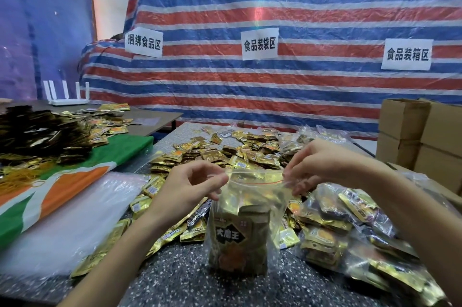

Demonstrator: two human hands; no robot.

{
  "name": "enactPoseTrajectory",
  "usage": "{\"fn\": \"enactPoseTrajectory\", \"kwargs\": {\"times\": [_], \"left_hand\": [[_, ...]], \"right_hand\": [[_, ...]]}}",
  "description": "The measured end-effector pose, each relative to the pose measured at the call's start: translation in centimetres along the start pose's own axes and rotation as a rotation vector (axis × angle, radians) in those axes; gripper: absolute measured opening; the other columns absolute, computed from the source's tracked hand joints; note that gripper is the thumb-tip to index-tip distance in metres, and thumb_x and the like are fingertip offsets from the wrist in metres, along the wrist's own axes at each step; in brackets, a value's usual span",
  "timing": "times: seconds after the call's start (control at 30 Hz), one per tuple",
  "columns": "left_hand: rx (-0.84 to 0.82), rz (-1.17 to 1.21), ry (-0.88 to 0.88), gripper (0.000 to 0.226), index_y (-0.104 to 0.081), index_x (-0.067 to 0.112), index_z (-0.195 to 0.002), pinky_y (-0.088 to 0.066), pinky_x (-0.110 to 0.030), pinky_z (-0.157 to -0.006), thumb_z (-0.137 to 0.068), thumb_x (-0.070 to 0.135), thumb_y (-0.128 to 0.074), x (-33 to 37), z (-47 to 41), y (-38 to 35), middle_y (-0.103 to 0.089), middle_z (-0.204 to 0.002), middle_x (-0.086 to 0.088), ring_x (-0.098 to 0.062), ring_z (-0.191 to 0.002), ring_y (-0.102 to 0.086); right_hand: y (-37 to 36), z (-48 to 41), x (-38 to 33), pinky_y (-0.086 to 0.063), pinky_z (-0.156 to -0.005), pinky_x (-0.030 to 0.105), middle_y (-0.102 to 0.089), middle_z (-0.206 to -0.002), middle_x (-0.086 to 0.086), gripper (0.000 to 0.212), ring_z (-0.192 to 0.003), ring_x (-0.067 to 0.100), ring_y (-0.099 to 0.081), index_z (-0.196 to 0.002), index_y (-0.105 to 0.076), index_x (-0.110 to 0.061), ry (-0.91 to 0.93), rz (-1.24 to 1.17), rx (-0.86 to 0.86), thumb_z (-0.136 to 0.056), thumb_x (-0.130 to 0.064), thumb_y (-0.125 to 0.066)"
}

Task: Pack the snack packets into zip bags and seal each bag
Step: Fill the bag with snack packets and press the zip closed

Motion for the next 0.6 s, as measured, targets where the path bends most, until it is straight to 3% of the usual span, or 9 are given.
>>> {"fn": "enactPoseTrajectory", "kwargs": {"times": [0.13, 0.23, 0.4, 0.5, 0.6], "left_hand": [[0.007, 0.049, -0.006, 0.01, -0.072, 0.002, -0.098, -0.06, -0.028, -0.068, -0.092, 0.002, -0.064, -0.3, 0.0, 0.3, -0.077, -0.089, -0.013, -0.028, -0.079, -0.073], [0.035, 0.043, -0.008, 0.011, -0.073, 0.002, -0.096, -0.061, -0.028, -0.067, -0.093, 0.001, -0.062, -0.2, -0.1, 0.6, -0.077, -0.086, -0.013, -0.03, -0.077, -0.074], [0.071, 0.062, -0.001, 0.012, -0.076, 0.004, -0.093, -0.06, -0.027, -0.065, -0.092, 0.001, -0.064, -0.7, -0.2, 0.9, -0.077, -0.083, -0.014, -0.029, -0.075, -0.074], [0.106, 0.094, 0.017, 0.012, -0.077, 0.005, -0.091, -0.06, -0.027, -0.064, -0.09, -0.001, -0.066, -1.0, -0.3, 1.2, -0.076, -0.08, -0.017, -0.031, -0.073, -0.074], [0.136, 0.12, 0.057, 0.007, -0.075, 0.002, -0.089, -0.061, -0.026, -0.063, -0.088, 0.0, -0.069, -1.3, -0.2, 1.6, -0.075, -0.078, -0.019, -0.033, -0.072, -0.074]], "right_hand": [[0.7, 0.2, 1.0, -0.056, -0.056, 0.022, -0.076, -0.078, 0.015, 0.008, -0.058, 0.015, -0.067, -0.088, -0.079, -0.001, 0.045, -0.013, 0.068, -0.087, -0.008, -0.075], [0.8, 0.3, 1.0, -0.055, -0.057, 0.021, -0.076, -0.077, 0.013, 0.01, -0.059, 0.016, -0.066, -0.087, -0.08, -0.003, 0.129, -0.059, 0.104, -0.084, -0.013, -0.078], [0.3, 1.2, 0.7, -0.058, -0.07, 0.019, -0.079, -0.088, 0.005, 0.024, -0.081, 0.019, -0.076, -0.093, -0.081, -0.012, 0.245, -0.007, 0.051, -0.07, -0.014, -0.088], [0.8, 1.1, 1.1, -0.058, -0.067, 0.021, -0.079, -0.084, 0.007, 0.012, -0.079, 0.023, -0.075, -0.086, -0.082, -0.015, 0.259, 0.025, 0.092, -0.076, -0.009, -0.083], [1.0, 1.2, 1.3, -0.058, -0.064, 0.024, -0.078, -0.085, 0.007, 0.007, -0.08, 0.026, -0.073, -0.084, -0.082, -0.02, 0.277, 0.038, 0.103, -0.077, -0.018, -0.081]]}}
Point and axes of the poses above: each hand's wrist, its own z-axis away from the middle knuckle, its own y-axis out of the back of the hand, x = y × z, the point moved 7 cm from there along -z, towards the middle knuckle
